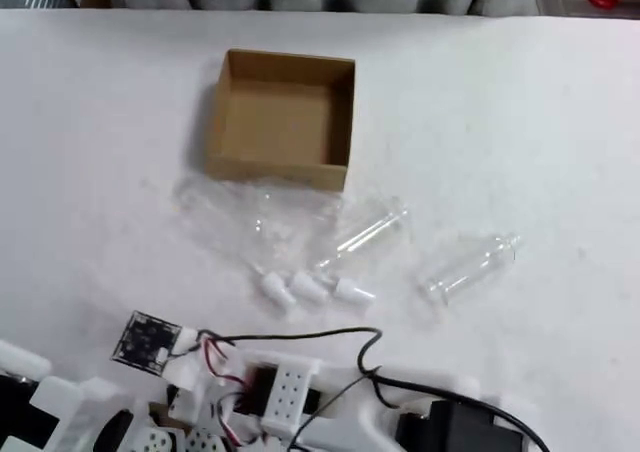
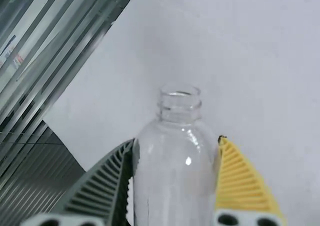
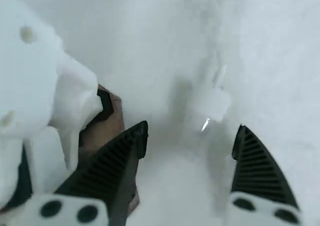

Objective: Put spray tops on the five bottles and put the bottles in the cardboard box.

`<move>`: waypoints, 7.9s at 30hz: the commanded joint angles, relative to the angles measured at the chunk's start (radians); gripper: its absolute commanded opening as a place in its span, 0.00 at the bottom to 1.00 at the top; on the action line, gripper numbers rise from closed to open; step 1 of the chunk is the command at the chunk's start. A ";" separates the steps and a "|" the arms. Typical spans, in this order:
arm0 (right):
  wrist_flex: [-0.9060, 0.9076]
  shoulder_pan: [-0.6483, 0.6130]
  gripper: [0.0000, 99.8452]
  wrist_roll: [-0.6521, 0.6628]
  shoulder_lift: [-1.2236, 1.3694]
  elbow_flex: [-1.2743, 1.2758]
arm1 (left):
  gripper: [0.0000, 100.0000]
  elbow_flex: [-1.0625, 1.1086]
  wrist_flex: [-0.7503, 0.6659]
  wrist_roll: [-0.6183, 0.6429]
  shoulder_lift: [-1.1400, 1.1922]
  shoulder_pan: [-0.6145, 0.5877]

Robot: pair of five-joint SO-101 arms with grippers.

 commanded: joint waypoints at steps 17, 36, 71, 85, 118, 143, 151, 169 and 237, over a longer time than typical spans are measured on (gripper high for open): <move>0.048 0.039 0.13 0.084 0.002 -0.069 | 0.03 -0.035 0.005 0.008 -0.013 -0.002; 0.237 0.124 0.04 0.084 0.206 -0.301 | 0.03 -0.037 0.097 0.009 -0.016 0.105; 0.088 0.062 0.16 -0.120 0.189 -0.279 | 0.03 -0.117 0.114 0.008 -0.015 0.090; 0.099 0.101 0.03 -0.120 0.291 -0.351 | 0.03 -0.114 0.120 0.008 -0.015 0.090; 1.330 1.070 0.02 0.709 -0.634 -0.364 | 0.03 1.005 -0.282 0.256 -0.773 0.685; 0.946 2.261 0.02 1.545 -0.292 -0.244 | 0.03 1.594 -0.715 0.325 -0.929 0.829; 0.878 2.249 0.02 1.542 0.005 -0.367 | 0.03 1.596 -0.713 0.324 -0.929 0.828; 1.084 2.223 0.19 1.292 0.065 -0.660 | 0.03 1.610 -0.717 0.322 -0.935 0.829; 0.935 2.399 0.02 0.322 0.275 -0.684 | 0.03 1.646 -0.776 0.222 -0.929 0.883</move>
